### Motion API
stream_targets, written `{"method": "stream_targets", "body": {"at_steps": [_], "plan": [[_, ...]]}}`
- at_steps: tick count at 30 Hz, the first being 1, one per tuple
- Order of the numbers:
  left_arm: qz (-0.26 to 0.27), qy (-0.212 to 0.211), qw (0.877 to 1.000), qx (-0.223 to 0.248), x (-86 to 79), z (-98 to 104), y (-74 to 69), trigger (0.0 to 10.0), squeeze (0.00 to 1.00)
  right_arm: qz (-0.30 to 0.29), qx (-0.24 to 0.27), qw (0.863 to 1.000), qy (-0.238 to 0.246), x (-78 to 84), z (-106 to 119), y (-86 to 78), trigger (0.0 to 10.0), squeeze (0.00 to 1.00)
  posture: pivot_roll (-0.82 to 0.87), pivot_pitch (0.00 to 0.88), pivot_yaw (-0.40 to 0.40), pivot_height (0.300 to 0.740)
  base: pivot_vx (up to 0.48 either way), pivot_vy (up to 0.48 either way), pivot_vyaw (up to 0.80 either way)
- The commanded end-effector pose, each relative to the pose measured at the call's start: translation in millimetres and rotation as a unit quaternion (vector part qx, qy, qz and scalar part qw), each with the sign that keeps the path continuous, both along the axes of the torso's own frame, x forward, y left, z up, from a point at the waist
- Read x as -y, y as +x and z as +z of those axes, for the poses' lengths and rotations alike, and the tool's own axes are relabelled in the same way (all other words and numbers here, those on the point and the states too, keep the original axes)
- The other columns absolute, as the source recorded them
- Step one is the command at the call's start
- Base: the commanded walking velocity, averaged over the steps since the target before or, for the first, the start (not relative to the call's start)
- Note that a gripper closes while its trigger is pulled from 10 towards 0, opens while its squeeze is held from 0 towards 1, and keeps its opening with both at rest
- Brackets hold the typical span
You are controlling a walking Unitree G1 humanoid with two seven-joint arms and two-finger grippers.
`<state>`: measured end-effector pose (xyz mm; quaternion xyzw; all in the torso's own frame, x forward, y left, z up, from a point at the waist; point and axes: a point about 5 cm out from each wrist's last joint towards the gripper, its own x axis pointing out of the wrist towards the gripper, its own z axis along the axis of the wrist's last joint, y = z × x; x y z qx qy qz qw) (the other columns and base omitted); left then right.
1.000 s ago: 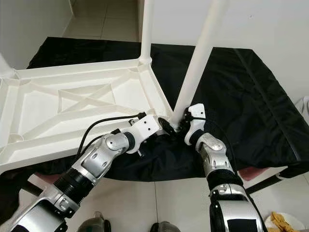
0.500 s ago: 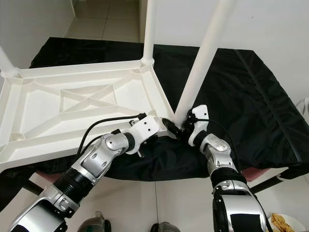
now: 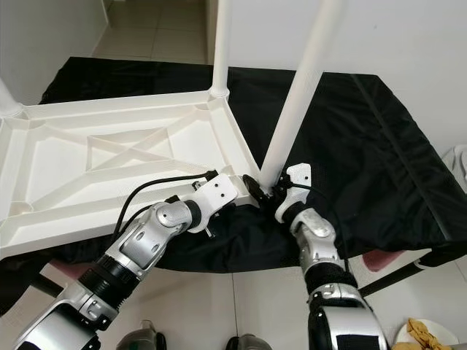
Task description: Building children table
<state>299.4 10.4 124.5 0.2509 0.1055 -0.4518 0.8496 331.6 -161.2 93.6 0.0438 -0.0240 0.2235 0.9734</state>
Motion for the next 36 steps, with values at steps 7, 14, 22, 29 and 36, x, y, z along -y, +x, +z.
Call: {"method": "stream_targets", "body": {"at_steps": [7, 14, 22, 29, 36], "plan": [[-0.044, -0.031, 0.998, 0.027, 19.2, 17, -9.4, 10.0, 0.0, -0.144, -0.095, 0.985, -0.004, -8.4, -27, -5.5, 0.0, 0.0, 0.04, 0.069, -0.051, 0.74, 0.0, 0.0, 0.0], [-0.044, -0.031, 0.998, 0.03, 20.1, 19, -7.6, 10.0, 0.0, -0.255, -0.099, 0.961, -0.048, -10.0, -26, -5.6, 0.0, 0.0, 0.03, 0.062, -0.051, 0.74, 0.0, 0.0, 0.0], [-0.046, -0.031, 0.998, 0.031, 22.0, 20, -7.5, 10.0, 0.0, -0.287, -0.11, 0.95, -0.049, -19.8, -25, -7.2, 0.0, 0.0, 0.04, 0.056, -0.052, 0.74, 0.0, 0.0, 0.0], [-0.043, -0.03, 0.998, 0.034, 20.1, 20, -6.1, 10.0, 0.0, -0.287, -0.1, 0.951, -0.046, -12.0, -21, -6.9, 10.0, 0.0, 0.04, 0.051, -0.056, 0.74, 0.0, 0.0, 0.0], [-0.04, -0.03, 0.998, 0.033, 19.7, 19, -5.8, 10.0, 0.0, -0.274, -0.081, 0.957, -0.044, -0.9, -14, -4.5, 10.0, 1.0, 0.04, 0.042, -0.061, 0.74, 0.0, 0.0, 0.0]]}}
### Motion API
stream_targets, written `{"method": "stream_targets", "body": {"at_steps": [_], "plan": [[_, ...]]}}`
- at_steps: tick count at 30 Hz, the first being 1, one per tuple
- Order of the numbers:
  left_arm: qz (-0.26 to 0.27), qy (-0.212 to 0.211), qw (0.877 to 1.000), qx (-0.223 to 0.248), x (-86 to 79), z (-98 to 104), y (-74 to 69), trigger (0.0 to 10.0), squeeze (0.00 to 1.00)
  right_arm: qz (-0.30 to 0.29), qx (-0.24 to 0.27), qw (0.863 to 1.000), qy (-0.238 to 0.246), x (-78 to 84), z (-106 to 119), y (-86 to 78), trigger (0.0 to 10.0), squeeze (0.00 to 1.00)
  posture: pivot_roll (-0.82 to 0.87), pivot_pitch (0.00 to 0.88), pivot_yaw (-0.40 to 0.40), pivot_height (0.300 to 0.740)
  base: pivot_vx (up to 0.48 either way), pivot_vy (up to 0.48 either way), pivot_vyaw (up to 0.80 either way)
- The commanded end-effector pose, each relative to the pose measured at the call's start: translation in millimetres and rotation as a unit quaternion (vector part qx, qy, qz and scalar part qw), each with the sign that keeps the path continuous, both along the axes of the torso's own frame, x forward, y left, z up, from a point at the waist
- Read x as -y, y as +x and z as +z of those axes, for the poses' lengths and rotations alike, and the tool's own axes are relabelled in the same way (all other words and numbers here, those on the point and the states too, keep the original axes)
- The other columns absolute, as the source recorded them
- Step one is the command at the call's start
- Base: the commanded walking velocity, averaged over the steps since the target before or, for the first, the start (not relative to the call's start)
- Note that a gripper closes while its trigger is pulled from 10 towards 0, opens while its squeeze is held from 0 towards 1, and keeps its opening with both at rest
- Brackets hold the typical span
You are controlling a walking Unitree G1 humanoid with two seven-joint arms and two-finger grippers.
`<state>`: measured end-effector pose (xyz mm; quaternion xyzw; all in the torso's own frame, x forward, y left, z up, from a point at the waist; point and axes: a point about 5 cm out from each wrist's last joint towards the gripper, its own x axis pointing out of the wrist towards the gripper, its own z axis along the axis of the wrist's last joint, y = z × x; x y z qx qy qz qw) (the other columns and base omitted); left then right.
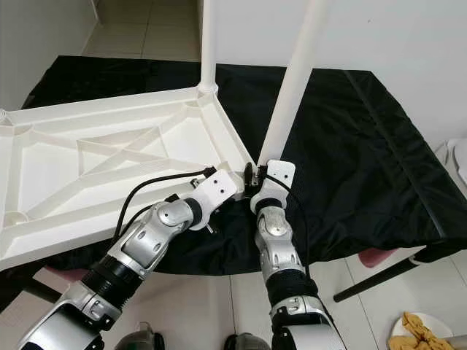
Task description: Building children table
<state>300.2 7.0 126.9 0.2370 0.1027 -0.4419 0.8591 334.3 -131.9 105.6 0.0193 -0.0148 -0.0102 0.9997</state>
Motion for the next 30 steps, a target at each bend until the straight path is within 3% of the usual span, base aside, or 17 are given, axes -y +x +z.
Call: {"method": "stream_targets", "body": {"at_steps": [1, 6, 9, 10, 11, 13, 15, 16, 18, 27, 30], "plan": [[-0.053, -0.015, 0.998, 0.035, 16.5, 17, -6.6, 10.0, 0.0, -0.027, -0.061, 0.998, -0.007, 31.4, -23, -5.7, 10.0, 1.0, 0.04, 0.039, -0.064, 0.74, 0.0, 0.0, 0.0], [-0.053, -0.015, 0.998, 0.036, 16.7, 17, -6.3, 10.0, 0.0, 0.019, -0.04, 0.999, -0.012, 39.8, -16, -1.0, 10.0, 1.0, 0.05, 0.036, -0.066, 0.74, 0.0, 0.0, 0.0], [-0.052, -0.014, 0.998, 0.037, 15.8, 17, -6.0, 10.0, 0.0, 0.076, -0.03, 0.996, -0.028, 46.0, -12, 1.5, 10.0, 1.0, 0.05, 0.029, -0.067, 0.74, 0.0, 0.0, 0.0], [-0.051, -0.014, 0.998, 0.037, 15.5, 17, -5.8, 10.0, 0.0, 0.1, -0.03, 0.994, -0.03, 46.8, -12, 1.3, 10.0, 0.41, 0.05, 0.026, -0.067, 0.74, 0.0, 0.0, 0.0], [-0.051, -0.014, 0.998, 0.037, 15.2, 18, -5.7, 10.0, 0.0, 0.116, -0.028, 0.992, -0.032, 47.3, -12, 1.0, 10.0, 0.0, 0.05, 0.026, -0.067, 0.74, 0.0, 0.0, 0.0], [-0.051, -0.014, 0.998, 0.037, 15.2, 18, -5.7, 10.0, 0.0, 0.116, -0.028, 0.992, -0.032, 47.3, -12, 1.0, 10.0, 0.0, 0.05, 0.026, -0.067, 0.74, 0.0, 0.0, 0.0], [-0.05, -0.013, 0.998, 0.038, 14.7, 17, -5.5, 10.0, 0.0, 0.19, -0.024, 0.98, -0.047, 46.4, -11, -1.4, 10.0, 0.0, 0.06, 0.021, -0.066, 0.74, 0.0, 0.0, 0.0], [-0.05, -0.013, 0.998, 0.038, 14.7, 17, -5.5, 10.0, 0.0, 0.19, -0.024, 0.98, -0.047, 46.4, -11, -1.4, 10.0, 0.0, 0.06, 0.021, -0.066, 0.74, 0.0, 0.0, 0.0], [-0.051, -0.012, 0.998, 0.039, 14.3, 17, -5.5, 10.0, 0.0, 0.251, -0.02, 0.966, -0.061, 45.6, -11, -4.0, 10.0, 0.0, 0.06, 0.013, -0.059, 0.74, 0.0, 0.0, 0.0], [-0.053, -0.011, 0.998, 0.041, 14.4, 18, -5.1, 10.0, 0.0, 0.334, -0.031, 0.94, -0.071, 42.8, -10, -2.8, 10.0, 0.0, 0.06, 0.007, -0.053, 0.74, 0.0, 0.0, 0.0], [-0.054, -0.009, 0.998, 0.042, 13.9, 18, -5.2, 10.0, 0.0, 0.37, -0.044, 0.924, -0.082, 38.4, -13, -3.8, 10.0, 0.0, 0.07, 0.004, -0.051, 0.74, 0.0, 0.0, 0.0]]}}
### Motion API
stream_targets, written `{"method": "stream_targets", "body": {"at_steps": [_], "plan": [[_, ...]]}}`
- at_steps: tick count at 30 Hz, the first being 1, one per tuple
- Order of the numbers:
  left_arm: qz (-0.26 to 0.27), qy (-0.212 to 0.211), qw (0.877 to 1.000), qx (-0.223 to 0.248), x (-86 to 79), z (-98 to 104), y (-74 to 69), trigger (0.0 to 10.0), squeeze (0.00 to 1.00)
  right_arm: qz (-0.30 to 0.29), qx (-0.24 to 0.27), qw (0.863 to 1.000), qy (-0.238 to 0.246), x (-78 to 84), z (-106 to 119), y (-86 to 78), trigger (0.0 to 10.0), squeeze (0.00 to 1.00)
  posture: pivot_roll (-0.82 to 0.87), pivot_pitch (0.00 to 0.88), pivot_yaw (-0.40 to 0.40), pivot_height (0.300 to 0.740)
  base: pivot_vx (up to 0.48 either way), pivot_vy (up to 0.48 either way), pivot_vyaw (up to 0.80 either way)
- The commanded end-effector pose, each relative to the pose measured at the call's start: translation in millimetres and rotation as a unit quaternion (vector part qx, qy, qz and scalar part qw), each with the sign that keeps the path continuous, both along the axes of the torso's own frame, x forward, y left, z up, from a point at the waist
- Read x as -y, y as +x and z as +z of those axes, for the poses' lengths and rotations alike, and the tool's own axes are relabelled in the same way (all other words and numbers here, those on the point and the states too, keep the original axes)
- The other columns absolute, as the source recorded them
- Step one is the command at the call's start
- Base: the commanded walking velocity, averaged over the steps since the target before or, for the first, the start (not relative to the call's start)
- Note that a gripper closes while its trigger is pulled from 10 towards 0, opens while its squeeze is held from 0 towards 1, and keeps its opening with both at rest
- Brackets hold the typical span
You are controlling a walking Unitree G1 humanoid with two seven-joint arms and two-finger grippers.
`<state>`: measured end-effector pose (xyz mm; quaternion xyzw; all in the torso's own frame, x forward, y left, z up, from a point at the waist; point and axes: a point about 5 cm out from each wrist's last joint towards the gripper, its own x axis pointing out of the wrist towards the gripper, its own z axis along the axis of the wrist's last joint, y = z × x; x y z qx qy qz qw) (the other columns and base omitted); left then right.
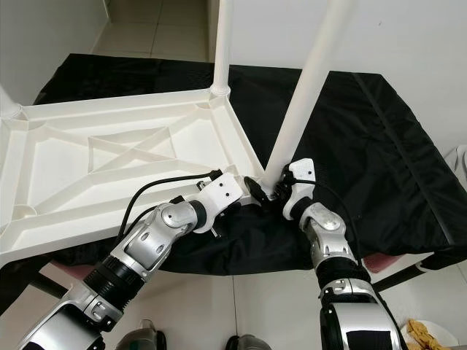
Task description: Building children table
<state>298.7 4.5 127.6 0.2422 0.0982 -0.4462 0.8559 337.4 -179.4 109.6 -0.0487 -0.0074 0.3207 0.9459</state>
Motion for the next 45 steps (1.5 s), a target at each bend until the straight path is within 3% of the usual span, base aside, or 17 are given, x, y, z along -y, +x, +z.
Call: {"method": "stream_targets", "body": {"at_steps": [1, 2, 3, 4, 5, 20, 31, 38, 45], "plan": [[-0.048, -0.012, 0.998, 0.036, 11.4, 18, -3.7, 10.0, 0.0, 0.041, -0.04, 0.998, -0.025, -9.1, -17, -6.8, 10.0, 0.0, 0.07, 0.004, -0.051, 0.74, 0.0, 0.0, 0.0], [-0.048, -0.011, 0.998, 0.037, 11.3, 17, -3.7, 10.0, 0.0, 0.05, -0.042, 0.998, -0.025, -9.9, -18, -7.3, 9.4, 0.0, 0.07, 0.004, -0.051, 0.74, 0.0, 0.0, 0.0], [-0.047, -0.011, 0.998, 0.037, 11.1, 18, -3.6, 10.0, 0.0, 0.056, -0.043, 0.997, -0.026, -10.5, -18, -7.8, 3.7, 0.0, 0.07, 0.002, -0.052, 0.74, 0.0, 0.0, 0.0], [-0.047, -0.011, 0.998, 0.037, 11.1, 18, -3.6, 10.0, 0.0, 0.056, -0.043, 0.997, -0.026, -10.5, -18, -7.8, 3.7, 0.0, 0.07, 0.002, -0.052, 0.74, 0.0, 0.0, 0.0], [-0.047, -0.011, 0.998, 0.037, 10.8, 18, -3.6, 10.0, 0.0, 0.064, -0.044, 0.997, -0.025, -10.4, -19, -8.2, 0.0, 0.0, 0.07, 0.002, -0.052, 0.74, 0.0, 0.0, 0.0], [-0.049, -0.01, 0.998, 0.037, 11.1, 18, -4.6, 10.0, 0.0, 0.06, -0.052, 0.997, -0.006, -5.3, -24, -11.9, 0.0, 0.0, 0.06, 0.014, -0.048, 0.74, 0.0, 0.0, 0.0], [-0.048, -0.013, 0.998, 0.036, 13.1, 19, -5.5, 10.0, 0.0, -0.079, -0.056, 0.994, 0.053, -2.6, -34, -10.6, 0.0, 0.0, 0.06, 0.032, -0.063, 0.74, 0.0, 0.0, 0.0], [-0.046, -0.013, 0.998, 0.036, 11.6, 18, -5.1, 10.0, 0.0, -0.124, -0.055, 0.989, 0.062, -7.8, -37, -12.8, 0.0, 0.0, 0.06, 0.037, -0.063, 0.74, 0.0, 0.0, 0.0], [-0.047, -0.01, 0.998, 0.036, 10.1, 18, -5.5, 10.0, 0.0, -0.235, -0.066, 0.967, 0.067, -20.1, -40, -11.1, 0.0, 0.0, 0.06, 0.03, -0.059, 0.74, 0.0, 0.0, 0.0]]}}
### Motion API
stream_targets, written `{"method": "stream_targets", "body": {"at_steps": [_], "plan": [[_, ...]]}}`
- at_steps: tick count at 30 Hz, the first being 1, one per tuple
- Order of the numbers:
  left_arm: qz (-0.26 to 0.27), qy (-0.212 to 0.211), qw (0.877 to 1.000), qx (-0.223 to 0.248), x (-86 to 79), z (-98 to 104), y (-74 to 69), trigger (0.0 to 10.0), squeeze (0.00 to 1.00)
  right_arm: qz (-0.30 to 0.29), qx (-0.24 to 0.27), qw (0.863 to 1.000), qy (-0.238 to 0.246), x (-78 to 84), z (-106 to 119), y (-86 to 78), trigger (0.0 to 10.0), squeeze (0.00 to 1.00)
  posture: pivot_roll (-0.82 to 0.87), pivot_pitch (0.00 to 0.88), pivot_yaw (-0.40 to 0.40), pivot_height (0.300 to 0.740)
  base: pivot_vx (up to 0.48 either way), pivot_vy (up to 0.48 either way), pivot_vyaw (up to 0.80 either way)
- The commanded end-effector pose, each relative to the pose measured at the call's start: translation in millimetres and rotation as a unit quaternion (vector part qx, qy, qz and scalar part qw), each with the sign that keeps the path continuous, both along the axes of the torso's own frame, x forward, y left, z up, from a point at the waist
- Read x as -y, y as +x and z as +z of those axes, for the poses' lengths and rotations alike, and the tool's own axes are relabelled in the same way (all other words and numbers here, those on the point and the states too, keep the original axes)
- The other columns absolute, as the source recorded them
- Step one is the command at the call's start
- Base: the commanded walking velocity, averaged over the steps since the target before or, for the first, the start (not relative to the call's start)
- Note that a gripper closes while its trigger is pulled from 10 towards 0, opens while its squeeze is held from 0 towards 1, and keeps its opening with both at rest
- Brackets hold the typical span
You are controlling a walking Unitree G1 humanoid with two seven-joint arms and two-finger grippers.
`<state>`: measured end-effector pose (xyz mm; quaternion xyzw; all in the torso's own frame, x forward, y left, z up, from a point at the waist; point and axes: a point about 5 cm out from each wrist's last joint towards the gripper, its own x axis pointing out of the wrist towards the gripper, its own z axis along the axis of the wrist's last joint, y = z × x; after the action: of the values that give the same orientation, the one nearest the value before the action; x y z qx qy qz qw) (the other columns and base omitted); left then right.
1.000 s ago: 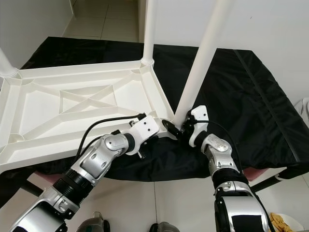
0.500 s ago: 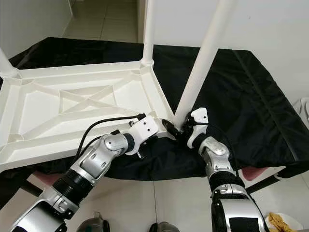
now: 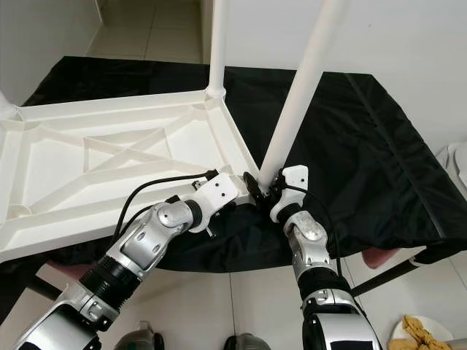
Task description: Building children table
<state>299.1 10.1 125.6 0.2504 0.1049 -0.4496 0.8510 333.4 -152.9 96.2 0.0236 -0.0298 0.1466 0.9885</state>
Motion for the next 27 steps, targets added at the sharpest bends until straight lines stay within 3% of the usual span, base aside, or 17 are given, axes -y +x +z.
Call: {"method": "stream_targets", "body": {"at_steps": [1, 3, 4, 8, 10, 16, 20, 21, 22, 24, 25, 27], "plan": [[-0.043, -0.021, 0.998, 0.04, 15.6, 20, -5.7, 10.0, 0.0, -0.067, -0.077, 0.995, 0.003, 4.3, -25, -6.8, 0.0, 0.0, 0.06, 0.03, -0.059, 0.74, 0.0, 0.0, 0.0], [-0.043, -0.021, 0.998, 0.04, 15.6, 20, -5.7, 10.0, 0.0, -0.067, -0.077, 0.995, 0.003, 4.3, -25, -6.8, 0.0, 0.0, 0.06, 0.03, -0.059, 0.74, 0.0, 0.0, 0.0], [-0.044, -0.02, 0.998, 0.041, 15.4, 21, -4.9, 10.0, 0.0, -0.12, -0.092, 0.988, 0.011, 0.6, -25, -4.0, 0.0, 0.0, 0.06, 0.027, -0.059, 0.74, 0.0, 0.0, 0.0], [-0.044, -0.02, 0.998, 0.041, 15.4, 21, -4.7, 10.0, 0.0, -0.138, -0.097, 0.985, 0.021, -0.8, -25, -3.3, 0.0, 0.0, 0.06, 0.027, -0.059, 0.74, 0.0, 0.0, 0.0], [-0.046, -0.02, 0.998, 0.043, 16.9, 22, -4.1, 10.0, 0.0, -0.192, -0.103, 0.976, 0.029, -13.2, -21, -2.7, 0.0, 0.0, 0.06, 0.027, -0.058, 0.74, 0.0, 0.0, 0.0], [-0.046, -0.021, 0.998, 0.044, 17.4, 23, -4.0, 10.0, 0.0, -0.194, -0.105, 0.975, 0.021, -21.8, -20, -4.8, 0.0, 0.0, 0.06, 0.029, -0.062, 0.74, 0.0, 0.0, 0.0], [-0.043, -0.02, 0.998, 0.045, 15.9, 23, -3.5, 10.0, 0.0, -0.211, -0.103, 0.972, 0.009, -14.7, -19, -5.7, 0.2, 0.0, 0.07, 0.027, -0.065, 0.74, 0.0, 0.0, 0.0], [-0.042, -0.02, 0.998, 0.045, 15.7, 22, -3.5, 10.0, 0.0, -0.21, -0.099, 0.973, 0.001, -14.0, -18, -5.5, 9.1, 0.0, 0.07, 0.027, -0.065, 0.74, 0.0, 0.0, 0.0], [-0.042, -0.02, 0.998, 0.046, 15.7, 22, -3.4, 10.0, 0.0, -0.213, -0.096, 0.972, -0.006, -12.2, -17, -5.5, 10.0, 0.0, 0.07, 0.027, -0.065, 0.74, 0.0, 0.0, 0.0], [-0.042, -0.021, 0.998, 0.046, 15.6, 23, -3.4, 10.0, 0.0, -0.213, -0.093, 0.973, -0.003, -11.1, -17, -5.5, 10.0, 0.0, 0.07, 0.027, -0.065, 0.74, 0.0, 0.0, 0.0], [-0.042, -0.021, 0.998, 0.046, 15.5, 23, -3.3, 10.0, 0.0, -0.209, -0.092, 0.974, 0.006, -10.3, -16, -5.4, 10.0, 1.0, 0.07, 0.03, -0.064, 0.74, 0.0, 0.0, 0.0], [-0.042, -0.02, 0.998, 0.046, 15.4, 23, -3.1, 10.0, 0.0, -0.207, -0.09, 0.974, 0.009, -9.4, -15, -5.3, 10.0, 1.0, 0.07, 0.03, -0.064, 0.74, 0.0, 0.0, 0.0]]}}
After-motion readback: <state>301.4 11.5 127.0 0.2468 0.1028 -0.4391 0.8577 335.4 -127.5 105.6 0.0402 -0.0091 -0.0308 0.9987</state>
